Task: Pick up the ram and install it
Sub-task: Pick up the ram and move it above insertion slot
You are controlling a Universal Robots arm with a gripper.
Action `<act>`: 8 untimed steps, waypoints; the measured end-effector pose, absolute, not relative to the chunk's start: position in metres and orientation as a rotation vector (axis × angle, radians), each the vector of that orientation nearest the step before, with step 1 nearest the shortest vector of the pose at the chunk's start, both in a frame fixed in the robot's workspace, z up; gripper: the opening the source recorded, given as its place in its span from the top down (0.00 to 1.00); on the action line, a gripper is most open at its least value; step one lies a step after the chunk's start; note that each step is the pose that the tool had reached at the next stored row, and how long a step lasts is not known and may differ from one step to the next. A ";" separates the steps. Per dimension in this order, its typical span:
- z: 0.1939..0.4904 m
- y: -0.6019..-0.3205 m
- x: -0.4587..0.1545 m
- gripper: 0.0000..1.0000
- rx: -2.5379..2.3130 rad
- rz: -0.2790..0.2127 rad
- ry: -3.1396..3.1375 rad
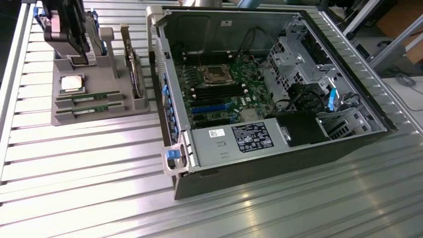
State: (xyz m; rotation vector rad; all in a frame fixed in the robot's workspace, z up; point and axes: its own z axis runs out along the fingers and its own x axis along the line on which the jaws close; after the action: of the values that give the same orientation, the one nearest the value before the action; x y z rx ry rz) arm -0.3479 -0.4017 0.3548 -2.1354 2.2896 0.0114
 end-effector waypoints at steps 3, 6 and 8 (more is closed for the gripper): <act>0.354 -0.402 -0.348 0.64 -2.135 0.011 2.290; 0.353 -0.402 -0.348 0.64 -2.135 0.011 2.290; 0.352 -0.402 -0.348 0.64 -2.135 0.011 2.290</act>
State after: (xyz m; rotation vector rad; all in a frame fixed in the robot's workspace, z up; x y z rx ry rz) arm -0.3479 -0.4017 0.3522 -2.1353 2.2896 0.0114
